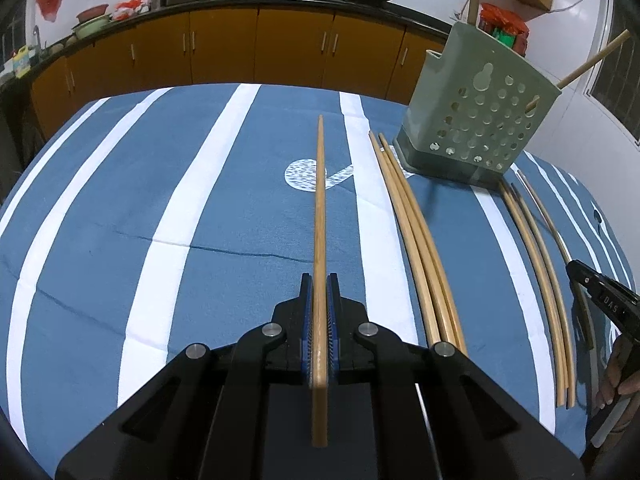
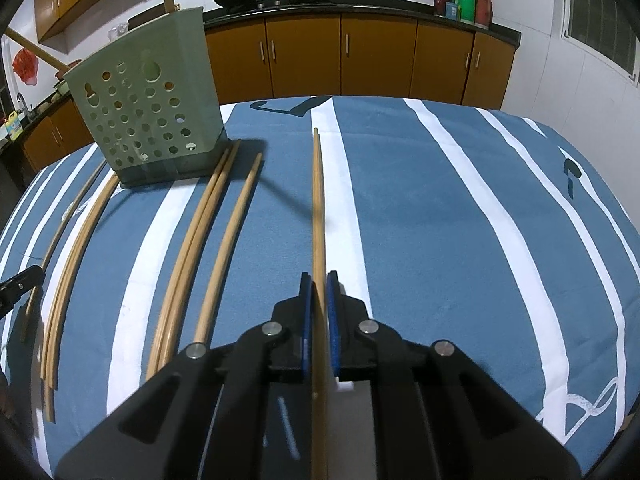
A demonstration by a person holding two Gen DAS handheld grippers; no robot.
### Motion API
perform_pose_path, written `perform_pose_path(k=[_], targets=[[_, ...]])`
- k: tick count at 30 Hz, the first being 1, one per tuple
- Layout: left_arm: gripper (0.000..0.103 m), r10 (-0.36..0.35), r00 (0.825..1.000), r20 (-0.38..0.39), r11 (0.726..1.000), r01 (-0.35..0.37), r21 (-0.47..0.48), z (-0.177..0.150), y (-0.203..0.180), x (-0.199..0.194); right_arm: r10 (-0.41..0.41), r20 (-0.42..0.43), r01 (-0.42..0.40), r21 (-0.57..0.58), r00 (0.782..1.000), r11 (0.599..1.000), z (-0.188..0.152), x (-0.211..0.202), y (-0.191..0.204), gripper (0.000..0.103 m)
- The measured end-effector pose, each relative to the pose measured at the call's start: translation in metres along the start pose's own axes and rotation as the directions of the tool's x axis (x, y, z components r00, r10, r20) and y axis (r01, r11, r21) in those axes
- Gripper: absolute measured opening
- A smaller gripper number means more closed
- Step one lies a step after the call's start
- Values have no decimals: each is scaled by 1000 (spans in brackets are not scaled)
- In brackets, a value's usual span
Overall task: Organize utensils
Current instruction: 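Lower the left gripper onto a chopstick and grasp it while the right gripper grasps another, then raise both held chopsticks upright and move them over the green basket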
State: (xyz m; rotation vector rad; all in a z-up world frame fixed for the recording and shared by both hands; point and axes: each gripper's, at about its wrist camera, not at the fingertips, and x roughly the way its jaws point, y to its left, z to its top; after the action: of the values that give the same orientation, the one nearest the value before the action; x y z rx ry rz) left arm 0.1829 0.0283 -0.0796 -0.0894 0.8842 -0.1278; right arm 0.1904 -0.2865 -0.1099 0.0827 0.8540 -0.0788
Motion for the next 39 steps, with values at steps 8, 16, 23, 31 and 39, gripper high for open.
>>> perform_pose_path(k=[8, 16, 23, 31, 39], targets=[[8, -11, 1000, 1, 1000, 11, -15, 0, 2, 0, 4, 0, -4, 2, 1000, 1000, -1, -1, 1, 10], [9, 21, 1000, -5, 999, -20, 43, -1, -5, -1, 4, 0, -4, -5, 1000, 1000, -5, -4, 1, 10], [8, 41, 999, -6, 996, -40, 79, -6, -7, -4, 9, 0, -9, -17, 1000, 1000, -11, -10, 2, 8], [8, 24, 999, 30, 998, -26, 63, 7, -4, -25, 16, 75, -17, 13, 997, 1000, 6, -43, -10, 8], [8, -14, 975, 221, 1000, 8, 27, 43, -3, -82, 27, 240, -37, 38, 970, 999, 41, -96, -20, 8]])
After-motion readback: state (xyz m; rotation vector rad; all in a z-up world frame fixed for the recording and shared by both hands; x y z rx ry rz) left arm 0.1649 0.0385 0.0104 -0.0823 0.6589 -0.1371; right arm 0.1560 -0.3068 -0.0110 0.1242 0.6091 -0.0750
